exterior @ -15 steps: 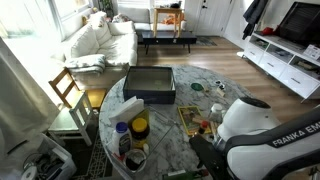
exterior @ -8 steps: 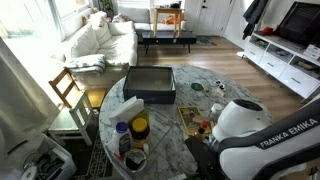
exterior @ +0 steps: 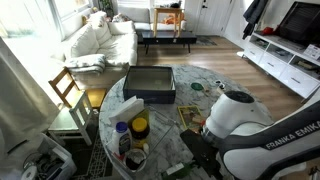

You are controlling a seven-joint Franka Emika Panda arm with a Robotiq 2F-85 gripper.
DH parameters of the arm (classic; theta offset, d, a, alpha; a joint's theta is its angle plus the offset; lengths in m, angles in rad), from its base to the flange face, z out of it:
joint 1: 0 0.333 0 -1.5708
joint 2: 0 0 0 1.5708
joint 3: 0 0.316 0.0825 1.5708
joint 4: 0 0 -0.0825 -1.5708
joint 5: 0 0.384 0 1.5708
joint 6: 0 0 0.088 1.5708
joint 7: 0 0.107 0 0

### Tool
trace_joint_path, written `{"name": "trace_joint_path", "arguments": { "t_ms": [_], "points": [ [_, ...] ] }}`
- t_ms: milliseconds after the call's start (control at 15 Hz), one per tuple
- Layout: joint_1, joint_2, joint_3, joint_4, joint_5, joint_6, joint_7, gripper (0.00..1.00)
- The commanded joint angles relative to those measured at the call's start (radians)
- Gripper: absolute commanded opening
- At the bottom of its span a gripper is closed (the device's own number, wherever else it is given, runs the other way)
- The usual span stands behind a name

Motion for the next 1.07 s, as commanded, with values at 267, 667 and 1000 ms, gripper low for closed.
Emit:
{"name": "trace_joint_path", "arguments": {
  "t_ms": [267,667,1000],
  "points": [
    [0.026,-0.1,-0.049,0.11,-0.321,-0.218,0.129,0.08],
    [-0.001,-0.138,-0.018,0.205,-0.424,-0.381,0.109,0.08],
    [-0.006,-0.127,-0.005,0.244,-0.472,-0.427,0.099,0.08]
  ]
}}
